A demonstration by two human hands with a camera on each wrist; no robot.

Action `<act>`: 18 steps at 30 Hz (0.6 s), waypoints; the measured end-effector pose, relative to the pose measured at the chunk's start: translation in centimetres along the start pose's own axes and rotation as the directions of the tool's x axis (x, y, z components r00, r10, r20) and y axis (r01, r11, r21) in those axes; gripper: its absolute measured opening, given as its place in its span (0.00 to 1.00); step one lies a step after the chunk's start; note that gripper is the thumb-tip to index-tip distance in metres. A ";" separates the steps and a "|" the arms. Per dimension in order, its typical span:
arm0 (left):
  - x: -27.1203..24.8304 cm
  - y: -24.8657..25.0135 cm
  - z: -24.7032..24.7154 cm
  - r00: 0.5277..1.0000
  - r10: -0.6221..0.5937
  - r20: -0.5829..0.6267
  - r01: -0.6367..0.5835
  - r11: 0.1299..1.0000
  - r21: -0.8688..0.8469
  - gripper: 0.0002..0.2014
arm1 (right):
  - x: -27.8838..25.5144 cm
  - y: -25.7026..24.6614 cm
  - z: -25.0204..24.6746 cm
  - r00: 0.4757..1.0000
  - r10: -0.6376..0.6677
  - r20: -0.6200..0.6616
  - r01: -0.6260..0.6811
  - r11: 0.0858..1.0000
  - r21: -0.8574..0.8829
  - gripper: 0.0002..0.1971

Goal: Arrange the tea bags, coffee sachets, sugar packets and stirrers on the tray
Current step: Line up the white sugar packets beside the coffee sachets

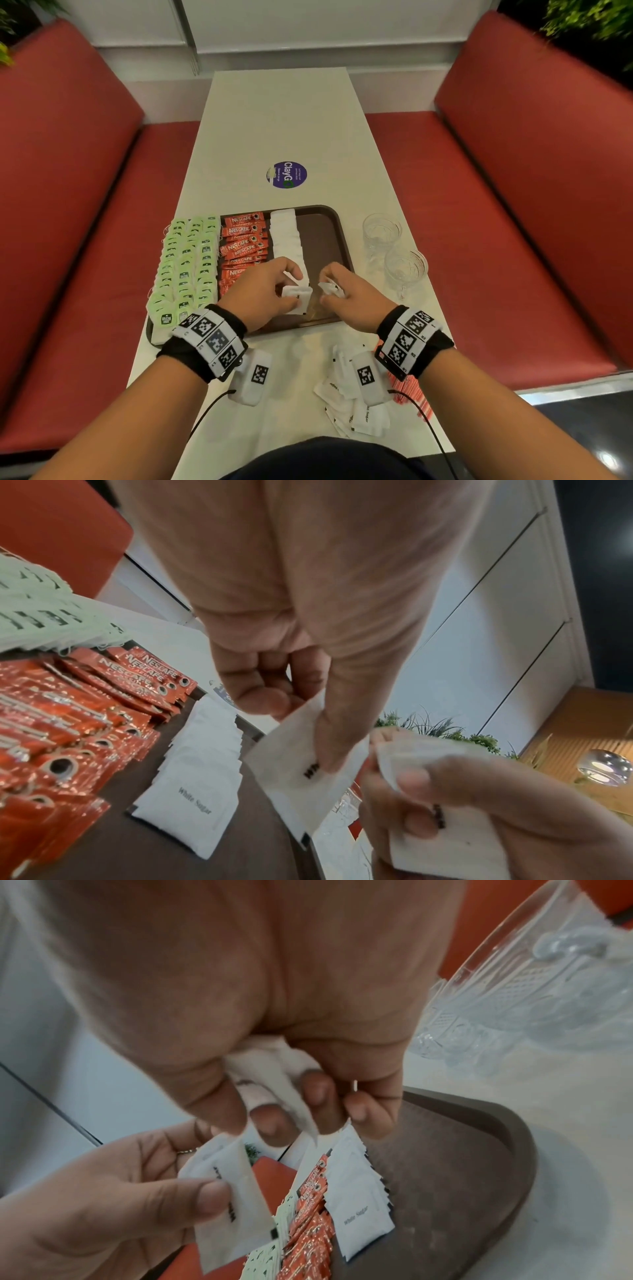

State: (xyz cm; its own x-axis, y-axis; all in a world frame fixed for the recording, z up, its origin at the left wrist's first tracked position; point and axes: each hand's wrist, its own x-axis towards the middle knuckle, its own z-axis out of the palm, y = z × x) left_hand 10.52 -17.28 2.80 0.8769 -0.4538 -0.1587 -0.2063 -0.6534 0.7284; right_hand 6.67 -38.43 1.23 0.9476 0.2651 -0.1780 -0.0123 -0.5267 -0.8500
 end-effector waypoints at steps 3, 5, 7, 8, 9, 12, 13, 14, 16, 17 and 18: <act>0.2 0.3 0.1 1.000 0.025 -0.007 -0.026 1.000 -0.017 0.19 | 0.8 -0.4 0.4 0.998 -0.061 0.026 0.062 0.997 -0.048 0.04; 0.3 0.5 0.2 0.998 0.038 -0.051 -0.041 0.998 -0.046 0.19 | 1.4 -0.4 0.6 0.997 -0.077 0.023 0.078 0.994 -0.081 0.08; 0.4 0.3 0.2 0.995 0.011 -0.097 -0.020 0.995 -0.094 0.18 | 1.8 -0.4 0.7 0.998 -0.068 -0.004 0.068 0.995 -0.074 0.07; 0.5 0.1 0.2 0.995 -0.013 -0.098 0.004 0.996 -0.089 0.17 | 1.9 -0.4 0.7 0.998 -0.056 -0.023 0.054 0.997 -0.058 0.06; 0.5 -0.3 0.2 0.996 -0.038 -0.085 0.033 0.998 -0.059 0.16 | 2.1 -0.2 0.8 0.998 -0.041 -0.041 0.039 0.998 -0.038 0.06; 0.8 -1.2 0.4 0.993 -0.081 -0.087 0.076 0.995 -0.060 0.08 | 2.4 0.0 0.9 0.998 0.011 -0.070 -0.011 1.000 -0.007 0.07; 1.0 -1.6 0.4 0.987 -0.098 -0.125 0.087 0.992 -0.091 0.07 | 2.7 0.2 0.9 0.997 0.026 -0.079 -0.026 1.000 -0.005 0.07; 1.3 -1.9 0.4 0.976 -0.122 -0.179 0.104 0.989 -0.107 0.06 | 2.8 0.4 1.0 0.994 0.050 -0.095 -0.050 0.999 -0.006 0.06; 2.0 -2.8 0.3 0.950 -0.158 -0.270 0.148 0.987 -0.058 0.04 | 3.0 0.9 0.9 0.984 0.107 -0.139 -0.104 0.994 0.030 0.05; 2.4 -3.3 0.2 0.947 -0.164 -0.276 0.172 0.985 0.005 0.04 | 3.1 1.0 0.9 0.978 0.135 -0.156 -0.126 0.990 0.070 0.07; 2.7 -3.7 0.2 0.954 -0.169 -0.248 0.196 0.977 0.087 0.04 | 3.1 1.0 0.7 0.972 0.171 -0.159 -0.154 0.982 0.112 0.09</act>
State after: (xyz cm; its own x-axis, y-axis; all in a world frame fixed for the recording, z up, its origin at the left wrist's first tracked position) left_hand 13.59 -16.23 -0.50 0.9790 -0.1718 -0.1093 -0.0674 -0.7799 0.6223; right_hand 9.32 -37.55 -0.54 0.9701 0.0394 -0.2395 -0.1939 -0.4677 -0.8624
